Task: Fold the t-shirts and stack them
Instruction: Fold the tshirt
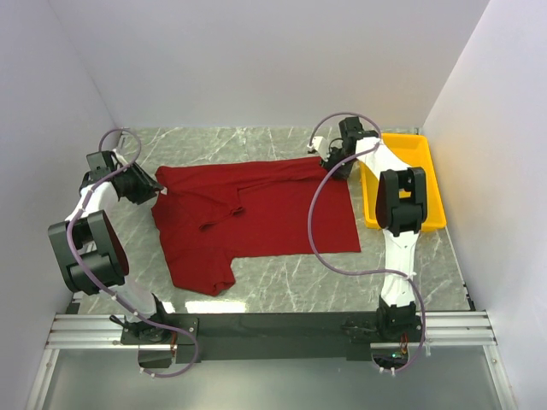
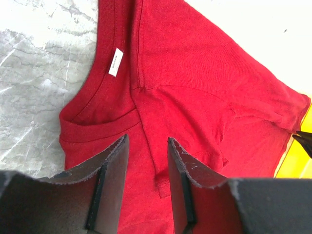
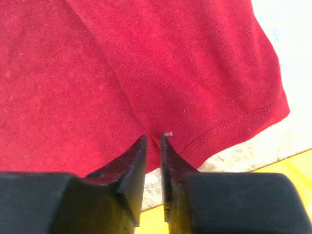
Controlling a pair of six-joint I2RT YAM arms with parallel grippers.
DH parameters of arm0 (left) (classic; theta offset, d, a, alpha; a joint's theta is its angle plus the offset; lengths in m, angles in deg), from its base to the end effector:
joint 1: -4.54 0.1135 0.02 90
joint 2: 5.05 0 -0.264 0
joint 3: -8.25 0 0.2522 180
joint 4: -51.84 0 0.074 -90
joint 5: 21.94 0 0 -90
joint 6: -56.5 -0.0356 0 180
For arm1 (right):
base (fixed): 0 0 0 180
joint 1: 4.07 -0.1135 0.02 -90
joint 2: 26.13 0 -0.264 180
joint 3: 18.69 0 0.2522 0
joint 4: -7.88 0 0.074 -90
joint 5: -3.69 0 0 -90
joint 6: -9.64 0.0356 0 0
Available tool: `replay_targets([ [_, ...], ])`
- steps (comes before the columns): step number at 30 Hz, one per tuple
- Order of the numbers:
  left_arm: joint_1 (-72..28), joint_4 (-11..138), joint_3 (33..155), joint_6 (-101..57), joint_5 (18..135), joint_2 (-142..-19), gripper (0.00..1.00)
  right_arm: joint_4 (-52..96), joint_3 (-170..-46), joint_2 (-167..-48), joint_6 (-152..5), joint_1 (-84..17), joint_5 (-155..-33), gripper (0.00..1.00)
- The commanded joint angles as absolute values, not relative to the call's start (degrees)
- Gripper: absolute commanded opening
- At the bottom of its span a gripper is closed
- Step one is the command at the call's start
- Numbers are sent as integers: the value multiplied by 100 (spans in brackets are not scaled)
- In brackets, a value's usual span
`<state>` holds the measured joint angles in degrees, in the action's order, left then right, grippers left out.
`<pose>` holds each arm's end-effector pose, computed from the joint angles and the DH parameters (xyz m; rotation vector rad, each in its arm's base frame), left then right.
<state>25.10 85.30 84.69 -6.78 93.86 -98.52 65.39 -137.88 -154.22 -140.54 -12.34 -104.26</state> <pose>0.3281 0.1065 0.2213 -0.7861 2.2910 -0.5986 0.4687 0.0792 0.1834 -1.5538 2.1297 0.1334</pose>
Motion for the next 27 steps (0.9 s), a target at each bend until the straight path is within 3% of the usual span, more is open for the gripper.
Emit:
replay_targets([
  [1,2537,8370,8451,-678,9592,-9628,43,6524,-13872,-15454,-14144,-1242,-10344,23],
  [4,2537,8353,8415,-670,9618,-9628,43,6498,-13644,-15218,-14214,-1233,-10441,11],
  [9,2546,8361,8380,-696,9706,-9655,43,6331,-13239,-14935,-14285,-1224,-10547,7],
  [13,2537,8379,8354,-731,9742,-9646,43,6260,-13265,-14987,-14223,-1224,-10398,24],
  [27,2546,8405,8248,-749,9777,-9470,44,6216,-13581,-14944,-14355,-1224,-10485,31],
])
